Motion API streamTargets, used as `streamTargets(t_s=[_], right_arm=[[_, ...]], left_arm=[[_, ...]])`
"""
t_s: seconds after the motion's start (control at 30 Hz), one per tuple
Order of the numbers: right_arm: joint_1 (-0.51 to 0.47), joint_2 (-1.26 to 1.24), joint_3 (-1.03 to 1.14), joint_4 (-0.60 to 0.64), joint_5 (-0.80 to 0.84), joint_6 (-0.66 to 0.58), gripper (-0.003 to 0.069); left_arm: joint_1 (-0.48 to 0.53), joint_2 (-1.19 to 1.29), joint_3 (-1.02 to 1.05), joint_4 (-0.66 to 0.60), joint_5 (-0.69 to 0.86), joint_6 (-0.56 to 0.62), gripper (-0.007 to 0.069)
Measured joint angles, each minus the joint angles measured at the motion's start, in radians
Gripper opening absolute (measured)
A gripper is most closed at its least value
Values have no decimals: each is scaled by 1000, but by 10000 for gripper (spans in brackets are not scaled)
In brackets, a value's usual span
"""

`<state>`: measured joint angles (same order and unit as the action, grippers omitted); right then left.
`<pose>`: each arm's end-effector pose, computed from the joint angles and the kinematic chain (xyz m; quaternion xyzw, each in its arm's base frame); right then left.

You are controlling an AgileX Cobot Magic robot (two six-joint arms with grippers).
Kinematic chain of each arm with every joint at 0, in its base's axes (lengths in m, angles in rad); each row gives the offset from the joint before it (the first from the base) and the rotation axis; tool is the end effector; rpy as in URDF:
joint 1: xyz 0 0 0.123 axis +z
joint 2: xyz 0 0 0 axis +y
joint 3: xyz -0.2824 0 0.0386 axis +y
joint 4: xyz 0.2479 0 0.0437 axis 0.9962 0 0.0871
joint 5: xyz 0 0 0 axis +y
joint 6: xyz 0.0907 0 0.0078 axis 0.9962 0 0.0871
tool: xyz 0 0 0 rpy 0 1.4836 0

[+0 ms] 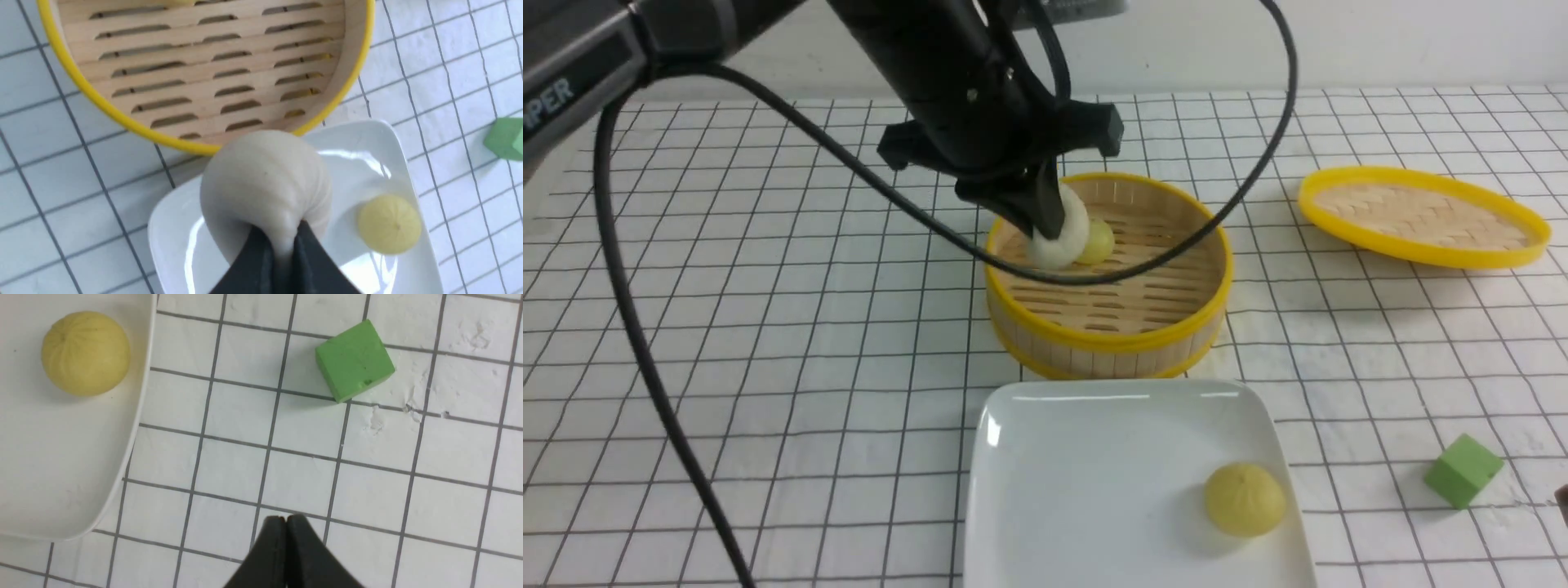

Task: Put the steamed buns into the plate on the white-black tablecloth.
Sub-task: 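Carry the bun from the bamboo steamer to the plate with the left gripper, then reach into the bamboo steamer and grasp a bun with the left gripper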

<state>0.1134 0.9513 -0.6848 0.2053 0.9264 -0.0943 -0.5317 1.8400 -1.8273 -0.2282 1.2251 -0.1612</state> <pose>0.1564 0.0328 0.2723 -0.0595 0.9670 0.0961 0.2283 0.3329 -0.2183 0.3446 0.1638 0.9579 -0.1765 0.1566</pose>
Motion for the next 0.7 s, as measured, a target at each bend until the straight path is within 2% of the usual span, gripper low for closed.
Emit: streamTargets(t_s=[0.17, 0.27, 0.43, 0.47, 0.5, 0.53, 0.57, 0.63, 0.7], right_arm=[[0, 0, 0, 2, 0, 0, 12], [0, 0, 0, 3, -1, 0, 12], [0, 0, 0, 5, -1, 0, 15], [0, 0, 0, 5, -2, 0, 15], [0, 0, 0, 5, -2, 0, 17], [0, 0, 0, 5, -2, 0, 17], [0, 0, 0, 6, -2, 0, 18], [0, 0, 0, 6, -2, 0, 20], [0, 0, 0, 6, -2, 0, 23]], left_arm=[[-106, 23, 217, 28, -52, -23, 49], [-166, 65, 313, 65, -128, -74, 106], [-183, 106, 327, 128, -156, -152, 351], [-182, 107, 323, 129, -154, -153, 360], [-181, 109, 297, 144, -138, -173, 437], [-181, 109, 292, 144, -136, -175, 437], [-181, 109, 248, 176, -126, -198, 490], [-181, 109, 185, 221, -123, -227, 501], [-178, 117, 92, 280, -118, -269, 449]])
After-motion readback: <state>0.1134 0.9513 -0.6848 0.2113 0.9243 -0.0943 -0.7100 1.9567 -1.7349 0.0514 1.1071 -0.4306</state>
